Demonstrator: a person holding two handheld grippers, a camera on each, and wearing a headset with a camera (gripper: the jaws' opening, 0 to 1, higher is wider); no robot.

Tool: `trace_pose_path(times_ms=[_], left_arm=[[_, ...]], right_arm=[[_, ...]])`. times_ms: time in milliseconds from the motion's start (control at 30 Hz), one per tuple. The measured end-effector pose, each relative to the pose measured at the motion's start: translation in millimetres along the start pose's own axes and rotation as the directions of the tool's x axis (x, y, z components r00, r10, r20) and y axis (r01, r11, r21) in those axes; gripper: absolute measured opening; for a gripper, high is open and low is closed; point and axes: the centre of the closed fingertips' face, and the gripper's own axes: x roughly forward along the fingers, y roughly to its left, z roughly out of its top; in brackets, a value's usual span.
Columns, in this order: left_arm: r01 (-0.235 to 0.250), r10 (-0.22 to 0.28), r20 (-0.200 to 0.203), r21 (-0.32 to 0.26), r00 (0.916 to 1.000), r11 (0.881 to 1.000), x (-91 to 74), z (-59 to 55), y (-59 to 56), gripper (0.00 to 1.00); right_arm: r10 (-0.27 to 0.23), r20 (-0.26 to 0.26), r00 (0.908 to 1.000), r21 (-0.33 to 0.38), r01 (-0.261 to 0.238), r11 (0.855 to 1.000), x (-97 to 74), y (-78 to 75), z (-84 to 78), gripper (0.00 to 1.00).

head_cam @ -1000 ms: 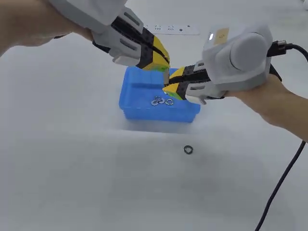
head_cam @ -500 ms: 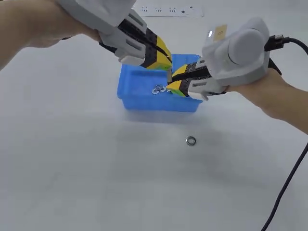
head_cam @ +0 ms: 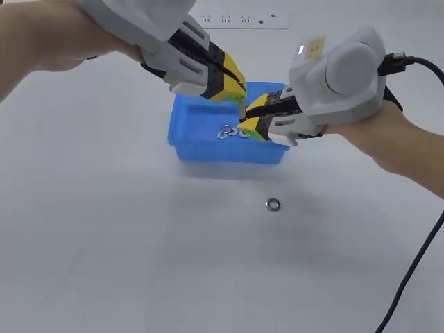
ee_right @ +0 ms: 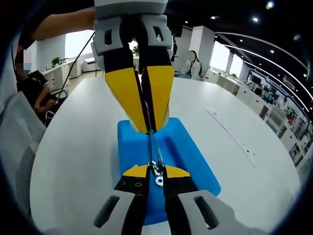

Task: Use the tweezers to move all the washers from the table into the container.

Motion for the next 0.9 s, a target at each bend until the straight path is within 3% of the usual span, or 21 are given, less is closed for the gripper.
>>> trace_pose_path(times_ms=[333, 500, 600, 800, 900], left_arm=[[-0.018, 0.017, 0.021, 0.028, 0.9996, 0.999, -17.4, 21.8, -5.3, 0.06], [-0.024, 0.023, 0.018, 0.059, 0.9996, 0.998, -26.9, 36.7, -18.7, 0.06], [-0.025, 0.024, 0.017, 0.065, 0.9996, 0.998, -28.6, 38.4, -21.1, 0.06], [-0.027, 0.026, 0.018, 0.075, 0.9995, 0.997, -32.9, 50.5, -38.9, 0.06], [-0.023, 0.021, 0.020, 0.083, 0.9996, 0.996, -32.2, 59.4, -53.8, 0.06]], right_arm=[[-0.026, 0.053, 0.9983, -0.024, 0.027, 0.999, -24.4, 5.6, 22.7, 0.11], [-0.034, 0.074, 0.9967, -0.035, 0.037, 0.999, -36.4, 13.7, 32.2, 0.10], [-0.034, 0.079, 0.9963, -0.044, 0.038, 0.998, -41.3, 18.9, 35.3, 0.10], [-0.039, 0.085, 0.9956, -0.052, 0.044, 0.998, -55.1, 32.0, 37.5, 0.10], [-0.041, 0.082, 0.9958, -0.062, 0.046, 0.997, -62.4, 38.9, 36.4, 0.10]])
